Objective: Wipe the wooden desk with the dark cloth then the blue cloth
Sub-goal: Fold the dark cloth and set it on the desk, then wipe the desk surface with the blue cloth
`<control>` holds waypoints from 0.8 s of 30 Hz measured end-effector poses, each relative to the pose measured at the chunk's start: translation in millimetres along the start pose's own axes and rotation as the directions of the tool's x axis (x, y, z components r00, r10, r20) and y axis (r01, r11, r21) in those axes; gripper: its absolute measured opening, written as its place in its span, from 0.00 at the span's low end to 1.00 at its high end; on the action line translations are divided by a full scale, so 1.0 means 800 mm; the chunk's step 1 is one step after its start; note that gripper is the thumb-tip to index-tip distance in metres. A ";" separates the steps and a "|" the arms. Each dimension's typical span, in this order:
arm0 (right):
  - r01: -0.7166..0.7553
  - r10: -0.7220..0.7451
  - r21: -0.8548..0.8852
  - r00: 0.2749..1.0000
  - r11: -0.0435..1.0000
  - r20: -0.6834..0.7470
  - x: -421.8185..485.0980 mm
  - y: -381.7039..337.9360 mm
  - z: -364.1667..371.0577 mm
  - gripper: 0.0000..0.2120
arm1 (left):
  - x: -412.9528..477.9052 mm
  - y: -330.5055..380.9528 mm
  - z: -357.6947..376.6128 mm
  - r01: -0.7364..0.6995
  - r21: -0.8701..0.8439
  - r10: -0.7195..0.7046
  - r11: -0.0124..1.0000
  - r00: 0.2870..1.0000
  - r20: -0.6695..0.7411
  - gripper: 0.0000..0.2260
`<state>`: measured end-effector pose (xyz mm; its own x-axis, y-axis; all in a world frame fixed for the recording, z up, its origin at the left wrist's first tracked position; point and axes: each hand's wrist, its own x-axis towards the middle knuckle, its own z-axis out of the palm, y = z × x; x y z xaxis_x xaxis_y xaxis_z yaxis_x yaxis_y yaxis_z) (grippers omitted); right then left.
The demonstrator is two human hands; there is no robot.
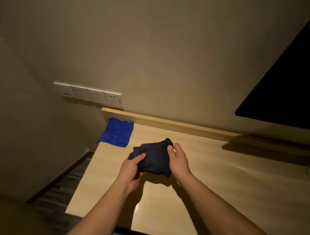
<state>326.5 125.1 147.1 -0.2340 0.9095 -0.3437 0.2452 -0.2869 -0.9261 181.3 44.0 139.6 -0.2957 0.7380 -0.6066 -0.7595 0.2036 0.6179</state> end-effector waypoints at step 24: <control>-0.491 0.274 -0.561 0.861 0.667 -0.428 -0.186 0.106 0.063 0.26 | 0.143 0.139 -0.117 -0.409 0.733 -0.051 -0.544 0.888 0.457 0.36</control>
<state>334.8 -49.9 112.3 0.2686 0.8334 -0.4830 0.8060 -0.4691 -0.3611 8.9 90.9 91.9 0.0411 0.9390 -0.3414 0.9585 0.0594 0.2787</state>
